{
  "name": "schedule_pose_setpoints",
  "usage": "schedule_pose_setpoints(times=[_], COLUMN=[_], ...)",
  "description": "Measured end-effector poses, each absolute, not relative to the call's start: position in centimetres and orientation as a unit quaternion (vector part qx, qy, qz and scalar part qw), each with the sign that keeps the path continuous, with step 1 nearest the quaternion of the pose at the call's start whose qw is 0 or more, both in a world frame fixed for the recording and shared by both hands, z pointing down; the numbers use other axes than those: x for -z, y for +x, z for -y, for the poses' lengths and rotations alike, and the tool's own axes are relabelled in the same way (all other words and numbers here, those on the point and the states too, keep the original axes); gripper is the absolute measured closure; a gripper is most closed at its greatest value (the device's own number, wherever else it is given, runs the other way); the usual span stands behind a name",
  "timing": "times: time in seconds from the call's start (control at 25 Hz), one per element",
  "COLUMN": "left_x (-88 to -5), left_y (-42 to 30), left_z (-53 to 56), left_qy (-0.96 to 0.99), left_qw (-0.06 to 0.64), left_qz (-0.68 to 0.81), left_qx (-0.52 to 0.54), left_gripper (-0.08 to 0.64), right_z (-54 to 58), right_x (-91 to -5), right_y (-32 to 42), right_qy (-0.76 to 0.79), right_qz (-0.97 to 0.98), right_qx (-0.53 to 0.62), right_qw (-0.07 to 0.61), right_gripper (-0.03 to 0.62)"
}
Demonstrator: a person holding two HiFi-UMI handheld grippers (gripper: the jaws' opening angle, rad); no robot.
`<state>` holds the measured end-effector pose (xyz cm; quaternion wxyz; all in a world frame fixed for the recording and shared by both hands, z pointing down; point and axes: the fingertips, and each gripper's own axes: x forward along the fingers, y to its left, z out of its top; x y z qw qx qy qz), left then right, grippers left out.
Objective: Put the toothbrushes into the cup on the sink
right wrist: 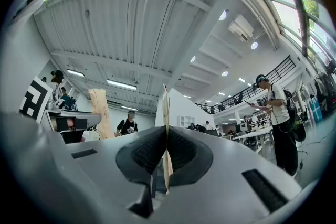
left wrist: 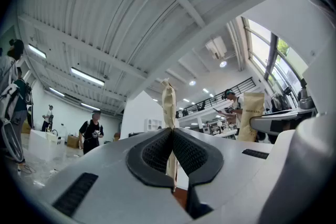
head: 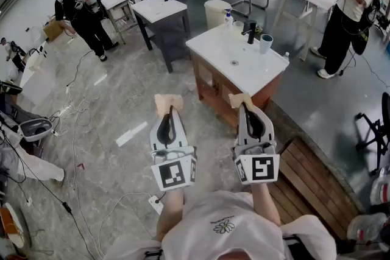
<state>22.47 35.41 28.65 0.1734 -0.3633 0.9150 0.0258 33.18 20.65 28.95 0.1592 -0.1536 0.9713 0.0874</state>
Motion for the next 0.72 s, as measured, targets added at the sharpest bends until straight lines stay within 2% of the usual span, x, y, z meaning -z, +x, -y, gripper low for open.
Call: schedule_pose_setpoints(times=[0.52, 0.72], left_x=[-28.9, -29.0], left_y=[21.8, 22.0], left_z=[-35.2, -35.3], left_qy=[-0.362, -0.365], left_qw=[0.167, 0.165], left_qz=[-0.917, -0.916], left_qx=[-0.024, -0.022], left_gripper=[0.543, 0.543], right_z=[-20.5, -20.8], right_x=[-29.1, -29.8], right_y=[32.3, 31.9], right_qy=[-0.135, -0.11], right_qz=[-0.975, -0.98], right_qx=[-0.086, -0.047], right_qw=[0.154, 0.159], right_gripper=[0.578, 0.578])
